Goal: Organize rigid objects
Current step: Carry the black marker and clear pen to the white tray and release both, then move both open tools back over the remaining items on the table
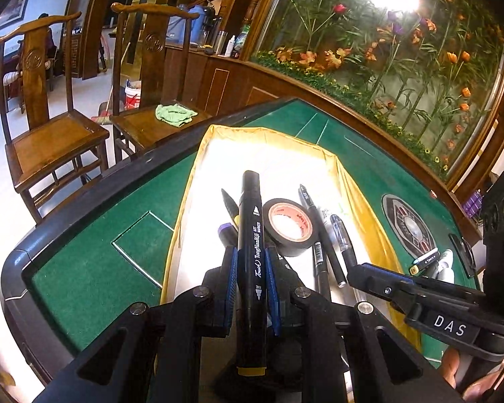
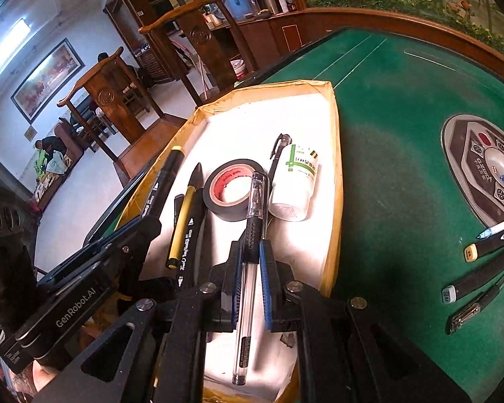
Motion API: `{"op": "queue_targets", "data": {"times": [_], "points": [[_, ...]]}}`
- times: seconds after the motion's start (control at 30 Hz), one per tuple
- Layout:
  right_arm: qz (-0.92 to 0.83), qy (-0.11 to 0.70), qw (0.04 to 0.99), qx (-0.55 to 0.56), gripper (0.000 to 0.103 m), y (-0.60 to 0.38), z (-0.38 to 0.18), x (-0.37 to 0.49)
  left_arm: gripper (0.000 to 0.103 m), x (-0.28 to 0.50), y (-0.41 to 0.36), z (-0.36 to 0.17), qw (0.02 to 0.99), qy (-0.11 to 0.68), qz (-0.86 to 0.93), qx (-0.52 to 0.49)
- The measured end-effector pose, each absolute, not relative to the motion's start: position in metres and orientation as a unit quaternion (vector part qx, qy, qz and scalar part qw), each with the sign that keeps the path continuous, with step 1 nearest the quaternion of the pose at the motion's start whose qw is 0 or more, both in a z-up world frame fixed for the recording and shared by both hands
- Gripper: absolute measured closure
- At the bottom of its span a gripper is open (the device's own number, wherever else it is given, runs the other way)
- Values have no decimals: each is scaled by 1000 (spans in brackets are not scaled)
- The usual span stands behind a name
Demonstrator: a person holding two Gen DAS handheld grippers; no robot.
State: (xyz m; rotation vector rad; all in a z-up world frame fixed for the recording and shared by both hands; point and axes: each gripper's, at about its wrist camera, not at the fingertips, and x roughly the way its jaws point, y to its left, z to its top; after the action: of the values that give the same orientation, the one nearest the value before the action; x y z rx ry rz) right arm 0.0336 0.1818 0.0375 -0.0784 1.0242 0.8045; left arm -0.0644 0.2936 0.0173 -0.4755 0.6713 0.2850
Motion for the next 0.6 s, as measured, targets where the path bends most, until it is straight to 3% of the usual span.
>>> {"op": "queue_targets", "data": {"times": [0.27, 0.4, 0.6], "points": [[376, 479, 792, -39, 92, 183, 38, 35, 85, -65, 291, 19, 908, 325, 134, -228], [382, 484, 787, -31, 92, 180, 40, 38, 65, -68, 288, 24, 909, 322, 130, -231], [390, 474, 789, -10, 90, 167, 51, 36, 63, -71, 278, 39, 917, 310, 125, -218]]}}
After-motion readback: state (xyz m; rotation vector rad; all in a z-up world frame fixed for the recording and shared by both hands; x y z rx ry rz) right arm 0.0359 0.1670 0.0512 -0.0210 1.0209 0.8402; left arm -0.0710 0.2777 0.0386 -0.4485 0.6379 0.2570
